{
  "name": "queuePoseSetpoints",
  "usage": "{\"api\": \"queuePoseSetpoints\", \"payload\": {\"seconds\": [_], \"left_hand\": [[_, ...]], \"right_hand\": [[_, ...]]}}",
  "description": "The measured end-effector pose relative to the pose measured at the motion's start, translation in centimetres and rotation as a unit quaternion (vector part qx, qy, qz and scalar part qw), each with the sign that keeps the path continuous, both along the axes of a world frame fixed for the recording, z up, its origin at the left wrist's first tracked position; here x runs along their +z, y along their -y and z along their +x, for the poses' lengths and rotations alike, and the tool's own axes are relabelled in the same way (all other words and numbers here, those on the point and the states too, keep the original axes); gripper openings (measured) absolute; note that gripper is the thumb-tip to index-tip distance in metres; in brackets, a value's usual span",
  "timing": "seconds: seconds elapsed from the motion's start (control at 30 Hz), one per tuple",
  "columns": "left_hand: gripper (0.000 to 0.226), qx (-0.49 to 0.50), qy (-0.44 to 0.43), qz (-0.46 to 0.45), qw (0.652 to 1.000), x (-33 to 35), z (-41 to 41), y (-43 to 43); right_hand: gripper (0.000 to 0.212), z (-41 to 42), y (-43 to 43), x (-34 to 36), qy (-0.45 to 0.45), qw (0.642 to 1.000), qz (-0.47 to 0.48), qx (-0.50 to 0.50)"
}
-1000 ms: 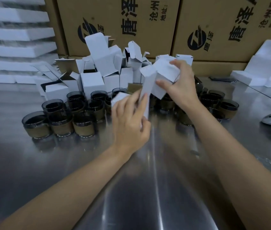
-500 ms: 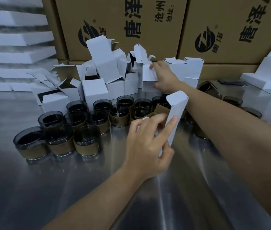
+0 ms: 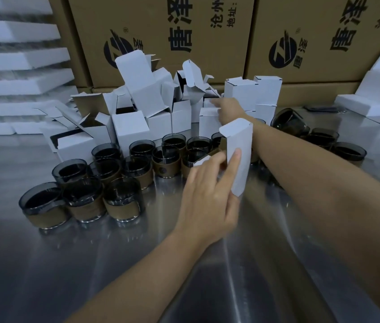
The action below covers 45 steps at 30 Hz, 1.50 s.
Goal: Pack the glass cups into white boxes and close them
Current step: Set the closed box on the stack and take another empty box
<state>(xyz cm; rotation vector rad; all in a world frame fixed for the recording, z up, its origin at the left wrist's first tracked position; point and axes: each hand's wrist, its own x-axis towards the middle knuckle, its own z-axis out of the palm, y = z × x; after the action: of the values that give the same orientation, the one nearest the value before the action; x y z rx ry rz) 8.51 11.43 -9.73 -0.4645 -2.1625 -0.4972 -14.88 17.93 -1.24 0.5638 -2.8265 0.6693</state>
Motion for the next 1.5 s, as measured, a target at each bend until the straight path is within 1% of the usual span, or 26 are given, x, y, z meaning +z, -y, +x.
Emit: {"api": "queuePoseSetpoints", "payload": {"seconds": [0.07,0.13,0.17,0.2,0.33,0.4,0.43,0.5,0.53,0.6,0.63,0.67,0.77,0.8,0.87,0.93,0.97,1.03,1.1,1.17,1.2,1.3,1.33,1.37,1.43,1.5], "left_hand": [[0.066,0.006,0.008,-0.014,1.0,-0.1,0.0,-0.1],[0.072,0.001,0.016,-0.009,1.0,-0.1,0.1,-0.3],[0.075,-0.002,0.02,-0.001,1.0,-0.1,0.1,-0.4],[0.077,0.0,0.023,0.009,1.0,-0.1,0.1,-0.4],[0.087,0.048,0.061,0.094,0.993,-0.2,0.3,0.0],[0.084,0.048,0.08,0.086,0.992,-0.4,0.3,0.2],[0.082,0.044,0.087,0.071,0.993,-0.5,0.3,0.1],[0.077,0.036,0.097,0.062,0.993,-0.5,0.3,0.1],[0.073,0.034,0.097,0.072,0.992,-0.5,0.4,0.1],[0.063,0.041,0.08,0.093,0.992,-0.6,0.5,0.2],[0.059,0.049,0.071,0.103,0.991,-0.6,0.6,0.3],[0.056,0.051,0.07,0.118,0.989,-0.7,0.8,0.4],[0.055,-0.012,0.13,0.176,0.976,-0.7,1.2,1.0],[0.058,-0.047,0.16,0.19,0.967,-0.8,1.2,1.3],[0.076,-0.108,0.246,0.254,0.929,-0.7,1.2,1.9],[0.103,-0.133,0.326,0.321,0.879,-0.6,1.2,2.1],[0.108,-0.131,0.339,0.322,0.874,-0.6,1.1,2.1],[0.094,-0.134,0.331,0.321,0.877,-0.6,0.8,2.3],[0.066,-0.139,0.294,0.369,0.871,-0.6,0.6,2.5],[0.043,-0.118,0.238,0.405,0.875,-0.5,0.5,2.8],[0.037,-0.093,0.208,0.402,0.887,-0.5,0.4,2.9],[0.031,-0.026,0.162,0.375,0.912,-0.5,0.1,2.9],[0.03,-0.018,0.152,0.366,0.918,-0.5,0.1,2.8],[0.029,-0.014,0.143,0.358,0.923,-0.5,0.1,2.7],[0.028,-0.013,0.138,0.357,0.924,-0.5,0.1,2.7],[0.034,-0.029,0.166,0.382,0.909,-0.4,0.2,2.5]], "right_hand": [[0.044,1.5,-0.7,0.3,0.005,0.982,-0.189,0.0],[0.037,4.3,-1.5,1.1,0.042,0.921,-0.387,0.025],[0.035,5.9,-2.0,1.4,0.047,0.888,-0.456,0.038],[0.035,7.5,-2.7,1.7,0.036,0.867,-0.496,0.043],[0.035,13.5,-5.7,0.3,-0.077,0.817,-0.572,0.011],[0.034,15.6,-6.7,-1.3,-0.096,0.789,-0.607,-0.013],[0.034,16.5,-7.0,-2.4,-0.094,0.789,-0.606,-0.027],[0.034,17.8,-7.8,-4.9,-0.088,0.81,-0.577,-0.05],[0.032,18.3,-8.2,-6.0,-0.09,0.828,-0.552,-0.046],[0.027,18.8,-9.0,-7.8,-0.108,0.884,-0.453,-0.028],[0.029,18.8,-9.2,-8.3,-0.116,0.91,-0.398,-0.019],[0.034,18.8,-9.1,-8.4,-0.111,0.922,-0.372,-0.003],[0.048,19.4,-8.3,-8.0,-0.041,0.903,-0.419,0.087],[0.05,19.5,-8.2,-8.1,-0.036,0.906,-0.409,0.104],[0.05,19.5,-8.5,-8.3,-0.083,0.925,-0.355,0.109],[0.044,19.6,-8.8,-8.5,-0.161,0.926,-0.319,0.12],[0.04,19.7,-8.8,-8.6,-0.193,0.92,-0.313,0.135],[0.03,20.1,-8.4,-8.6,-0.23,0.897,-0.342,0.161],[0.025,20.2,-8.2,-8.5,-0.266,0.876,-0.374,0.147],[0.025,19.9,-8.3,-8.3,-0.271,0.883,-0.364,0.119],[0.025,19.7,-8.5,-8.2,-0.241,0.897,-0.353,0.115],[0.033,19.8,-8.6,-8.3,-0.093,0.933,-0.31,0.159],[0.035,19.9,-8.5,-8.5,-0.067,0.939,-0.286,0.177],[0.037,20.0,-8.3,-8.6,-0.069,0.946,-0.258,0.181],[0.038,20.2,-8.0,-8.7,-0.122,0.955,-0.218,0.16],[0.038,20.6,-7.7,-8.4,-0.164,0.955,-0.209,0.132]]}}
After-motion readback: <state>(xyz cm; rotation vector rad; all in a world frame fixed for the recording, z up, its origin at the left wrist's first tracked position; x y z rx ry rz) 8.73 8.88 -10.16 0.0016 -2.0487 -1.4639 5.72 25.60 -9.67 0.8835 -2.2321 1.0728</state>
